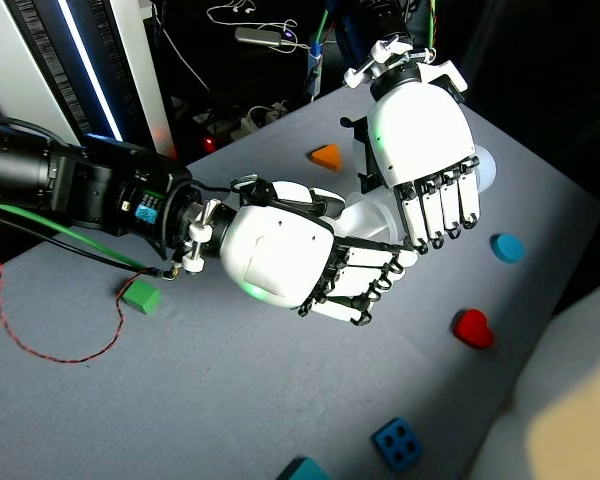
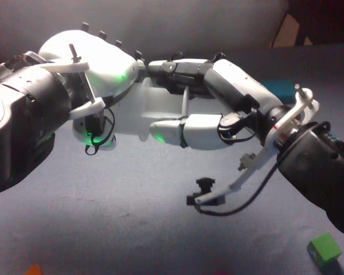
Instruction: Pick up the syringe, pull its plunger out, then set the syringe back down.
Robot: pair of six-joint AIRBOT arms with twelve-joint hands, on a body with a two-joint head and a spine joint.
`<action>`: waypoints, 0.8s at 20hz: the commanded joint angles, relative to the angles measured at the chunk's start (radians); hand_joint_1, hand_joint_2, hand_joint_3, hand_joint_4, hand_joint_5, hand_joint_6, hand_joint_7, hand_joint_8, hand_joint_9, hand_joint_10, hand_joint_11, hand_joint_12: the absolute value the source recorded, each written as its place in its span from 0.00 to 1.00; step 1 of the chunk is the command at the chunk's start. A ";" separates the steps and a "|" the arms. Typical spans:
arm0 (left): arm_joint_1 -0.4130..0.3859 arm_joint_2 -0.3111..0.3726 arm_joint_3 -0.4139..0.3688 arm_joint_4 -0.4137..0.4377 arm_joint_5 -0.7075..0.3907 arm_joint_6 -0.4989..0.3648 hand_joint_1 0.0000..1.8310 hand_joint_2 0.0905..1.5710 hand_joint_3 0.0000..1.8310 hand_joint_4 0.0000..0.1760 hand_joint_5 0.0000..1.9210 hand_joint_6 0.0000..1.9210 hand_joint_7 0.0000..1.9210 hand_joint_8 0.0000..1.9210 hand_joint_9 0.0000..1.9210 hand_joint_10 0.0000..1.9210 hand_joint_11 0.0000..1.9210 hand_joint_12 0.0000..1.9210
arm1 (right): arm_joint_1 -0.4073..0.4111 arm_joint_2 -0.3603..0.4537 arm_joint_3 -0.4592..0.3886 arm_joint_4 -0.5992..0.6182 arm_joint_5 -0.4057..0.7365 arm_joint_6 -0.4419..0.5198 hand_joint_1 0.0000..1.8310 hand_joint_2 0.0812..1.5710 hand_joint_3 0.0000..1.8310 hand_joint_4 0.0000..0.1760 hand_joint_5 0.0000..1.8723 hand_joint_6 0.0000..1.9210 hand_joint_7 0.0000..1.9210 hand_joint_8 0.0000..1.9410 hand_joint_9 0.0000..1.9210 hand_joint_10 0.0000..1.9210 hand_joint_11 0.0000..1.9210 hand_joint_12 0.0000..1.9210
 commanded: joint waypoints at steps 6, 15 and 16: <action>-0.021 0.000 0.002 0.095 0.040 0.028 0.72 0.80 0.00 0.00 0.30 0.76 0.36 0.71 0.37 0.85 0.28 0.83 | 0.001 0.024 -0.016 -0.055 0.091 0.001 0.81 0.74 0.00 0.00 0.34 0.62 0.41 0.60 0.45 0.64 0.38 0.92; -0.014 0.000 0.006 0.091 0.041 0.028 0.71 0.80 0.00 0.00 0.31 0.77 0.36 0.71 0.37 0.85 0.30 0.81 | 0.013 0.111 -0.053 -0.091 0.093 -0.004 0.81 0.70 0.00 0.00 0.46 0.55 0.46 0.51 0.47 0.61 0.44 0.84; -0.014 0.000 0.007 0.091 0.041 0.028 0.71 0.80 0.00 0.00 0.31 0.77 0.35 0.71 0.37 0.85 0.29 0.81 | 0.015 0.124 -0.057 -0.099 0.086 -0.005 0.81 0.70 0.00 0.00 0.46 0.55 0.46 0.51 0.46 0.61 0.44 0.84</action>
